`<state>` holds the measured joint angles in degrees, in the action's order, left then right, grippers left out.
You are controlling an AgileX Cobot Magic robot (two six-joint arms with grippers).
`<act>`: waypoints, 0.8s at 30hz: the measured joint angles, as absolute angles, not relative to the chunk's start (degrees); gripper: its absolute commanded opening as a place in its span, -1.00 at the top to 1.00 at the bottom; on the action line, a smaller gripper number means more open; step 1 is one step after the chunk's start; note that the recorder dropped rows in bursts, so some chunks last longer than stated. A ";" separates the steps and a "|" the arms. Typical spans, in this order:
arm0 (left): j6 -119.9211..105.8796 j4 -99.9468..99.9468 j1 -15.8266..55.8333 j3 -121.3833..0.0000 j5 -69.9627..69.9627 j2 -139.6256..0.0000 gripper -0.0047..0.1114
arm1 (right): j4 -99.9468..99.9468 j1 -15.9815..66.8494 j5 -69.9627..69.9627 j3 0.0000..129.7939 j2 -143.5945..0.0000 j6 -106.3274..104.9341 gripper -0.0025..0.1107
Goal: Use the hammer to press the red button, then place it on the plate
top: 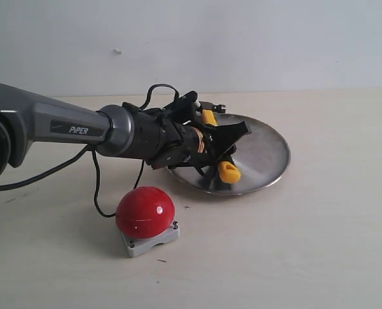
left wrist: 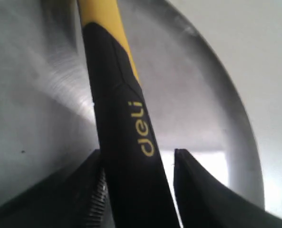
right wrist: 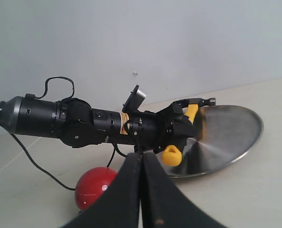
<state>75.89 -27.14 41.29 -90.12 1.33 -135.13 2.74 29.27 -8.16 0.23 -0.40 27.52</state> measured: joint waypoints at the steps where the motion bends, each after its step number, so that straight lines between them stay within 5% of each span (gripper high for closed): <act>1: 75.76 -27.27 41.29 -90.12 1.46 -135.13 0.12 | 2.74 29.27 -8.16 0.23 -0.40 27.52 0.96; 9: 75.45 -27.52 41.29 -90.12 -0.38 -133.12 0.17 | 2.74 29.27 -8.16 0.23 -0.40 27.52 0.96; 10: 74.42 -27.52 41.70 -90.12 -2.83 -131.51 0.25 | 2.74 29.27 -8.16 0.23 -0.40 27.52 0.96; 13: 68.85 -27.52 43.56 -90.12 -13.06 -126.86 0.91 | 2.74 29.27 -8.16 0.23 -0.40 27.52 0.96; 24: 64.33 -31.30 48.72 -74.18 -9.34 -103.19 0.92 | 2.74 29.27 -8.16 0.23 -0.40 27.52 0.96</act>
